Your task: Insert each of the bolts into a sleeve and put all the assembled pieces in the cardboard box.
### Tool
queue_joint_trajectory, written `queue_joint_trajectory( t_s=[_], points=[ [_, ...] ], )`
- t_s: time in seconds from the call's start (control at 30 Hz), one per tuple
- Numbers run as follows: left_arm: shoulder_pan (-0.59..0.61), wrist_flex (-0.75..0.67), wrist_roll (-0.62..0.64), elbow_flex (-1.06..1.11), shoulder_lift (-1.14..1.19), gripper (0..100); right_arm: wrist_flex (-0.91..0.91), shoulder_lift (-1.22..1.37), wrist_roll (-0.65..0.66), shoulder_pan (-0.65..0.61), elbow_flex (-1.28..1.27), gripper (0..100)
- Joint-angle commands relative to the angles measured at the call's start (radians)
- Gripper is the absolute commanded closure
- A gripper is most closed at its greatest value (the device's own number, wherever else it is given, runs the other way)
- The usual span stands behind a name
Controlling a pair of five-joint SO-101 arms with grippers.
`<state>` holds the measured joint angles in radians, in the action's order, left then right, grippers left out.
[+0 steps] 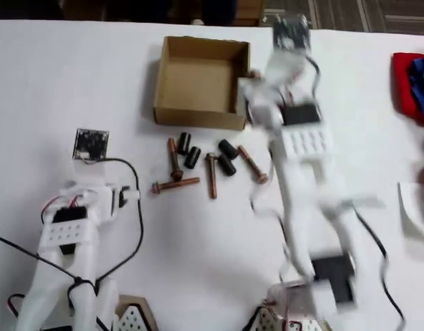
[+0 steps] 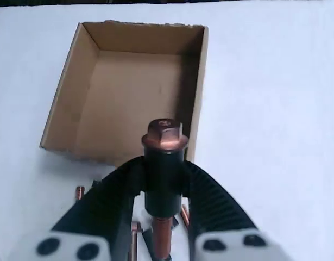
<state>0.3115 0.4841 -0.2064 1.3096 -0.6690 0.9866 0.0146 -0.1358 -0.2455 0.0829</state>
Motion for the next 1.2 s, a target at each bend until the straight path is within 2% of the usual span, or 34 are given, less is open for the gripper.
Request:
queue_joint_trajectory(
  t_s=[0.0,0.2,0.37,0.63,1.17],
  points=[
    [0.009,-0.020,-0.002,0.005,-0.005,72,0.053,0.355,-0.008,-0.013,0.519,97.6],
    [0.009,-0.020,-0.002,0.007,-0.005,72,0.097,0.828,-0.008,-0.008,1.172,97.6],
    [0.009,-0.020,-0.002,0.008,-0.005,72,0.151,1.082,-0.008,-0.018,1.435,97.6],
    [0.008,-0.020,-0.002,0.008,-0.005,72,0.148,1.211,-0.009,-0.019,1.450,97.6],
    [-0.018,-0.020,-0.002,0.012,-0.005,72,0.148,1.234,-0.009,-0.030,1.390,97.4]
  ],
)
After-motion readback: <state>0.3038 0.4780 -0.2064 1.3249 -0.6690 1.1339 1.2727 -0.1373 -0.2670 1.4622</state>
